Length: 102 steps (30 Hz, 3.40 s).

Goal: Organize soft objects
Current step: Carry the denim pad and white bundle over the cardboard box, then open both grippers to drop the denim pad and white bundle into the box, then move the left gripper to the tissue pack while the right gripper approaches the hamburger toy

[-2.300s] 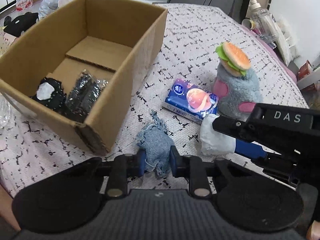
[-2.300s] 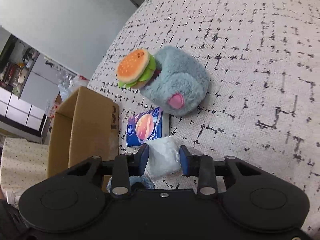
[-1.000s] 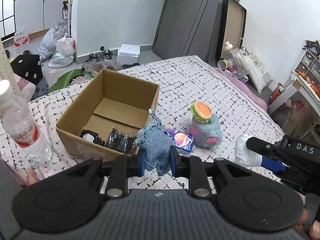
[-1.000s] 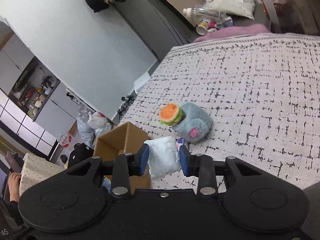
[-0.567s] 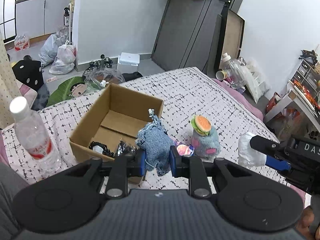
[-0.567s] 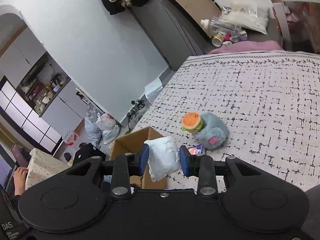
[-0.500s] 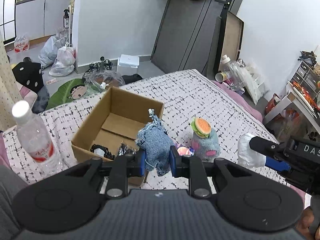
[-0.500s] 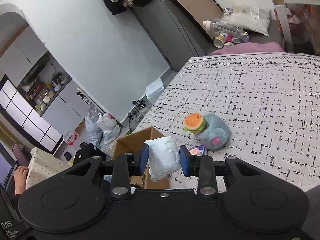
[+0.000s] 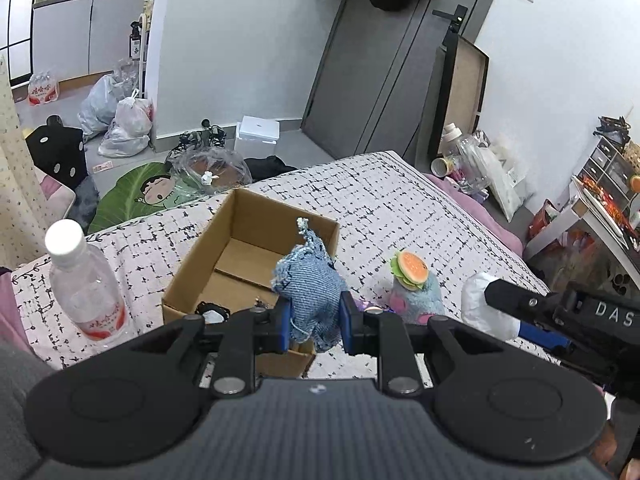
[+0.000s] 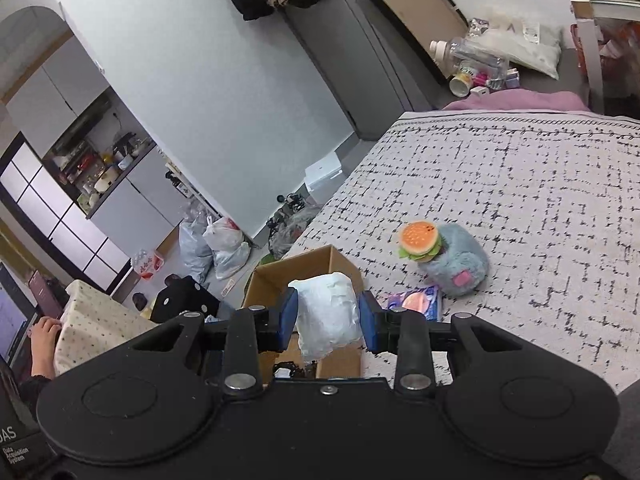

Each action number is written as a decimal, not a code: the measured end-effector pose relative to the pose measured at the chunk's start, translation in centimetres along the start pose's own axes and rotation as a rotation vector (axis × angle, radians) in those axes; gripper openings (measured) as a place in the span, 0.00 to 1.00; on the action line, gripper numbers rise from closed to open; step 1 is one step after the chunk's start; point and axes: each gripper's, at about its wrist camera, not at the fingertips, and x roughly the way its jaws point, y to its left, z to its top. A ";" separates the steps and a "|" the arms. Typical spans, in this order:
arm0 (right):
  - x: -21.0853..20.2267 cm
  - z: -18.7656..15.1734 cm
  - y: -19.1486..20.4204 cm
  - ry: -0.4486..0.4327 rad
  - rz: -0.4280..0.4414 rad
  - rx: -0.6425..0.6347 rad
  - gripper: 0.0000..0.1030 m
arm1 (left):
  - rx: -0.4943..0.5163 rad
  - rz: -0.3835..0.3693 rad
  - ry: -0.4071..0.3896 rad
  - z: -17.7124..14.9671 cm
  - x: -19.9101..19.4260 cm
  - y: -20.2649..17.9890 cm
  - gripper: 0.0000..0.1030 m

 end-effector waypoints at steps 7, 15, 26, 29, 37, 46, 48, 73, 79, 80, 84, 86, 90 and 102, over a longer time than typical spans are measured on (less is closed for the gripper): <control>2.0 -0.7 1.5 0.035 0.014 -0.015 0.32 | -0.027 0.005 0.000 0.7 0.7 1.8 0.22; 4.7 -0.9 2.5 0.075 0.022 -0.005 0.32 | -0.055 0.011 0.014 1.5 2.2 3.3 0.22; 8.3 -0.3 4.0 0.125 0.020 0.003 0.32 | -0.110 0.030 0.063 2.8 5.5 5.5 0.22; 9.0 -0.1 4.3 0.134 0.016 0.006 0.32 | -0.118 0.030 0.074 3.2 6.2 5.9 0.22; 10.8 0.3 4.6 0.159 0.007 0.013 0.32 | -0.104 0.063 0.086 3.9 7.8 6.2 0.26; 12.1 0.3 5.3 0.174 0.021 0.031 0.34 | -0.151 0.082 0.111 4.2 7.8 7.7 0.38; 12.2 0.5 5.3 0.164 0.029 0.038 0.40 | -0.150 0.089 0.110 4.3 7.6 7.8 0.39; 4.0 2.2 -2.9 0.063 -0.060 0.069 0.68 | -0.066 0.105 0.087 2.5 5.3 1.1 0.62; 2.7 2.6 -4.6 0.051 -0.067 0.082 0.69 | -0.045 0.100 0.081 2.2 4.8 -0.6 0.62; 2.6 2.6 -4.9 0.050 -0.068 0.082 0.70 | -0.041 0.100 0.082 2.1 4.8 -0.9 0.62; 1.8 2.8 -6.0 0.033 -0.075 0.083 0.81 | -0.025 0.101 0.082 1.7 4.8 -2.0 0.62; 1.6 3.0 -6.6 0.032 -0.074 0.086 0.81 | -0.019 0.102 0.086 1.6 4.8 -2.5 0.62; 1.4 3.2 -7.5 0.025 -0.077 0.091 0.81 | -0.005 0.100 0.086 1.3 4.9 -3.6 0.62; 2.6 4.4 -10.1 0.015 -0.078 0.123 0.78 | 0.029 0.096 0.081 1.2 6.2 -6.3 0.62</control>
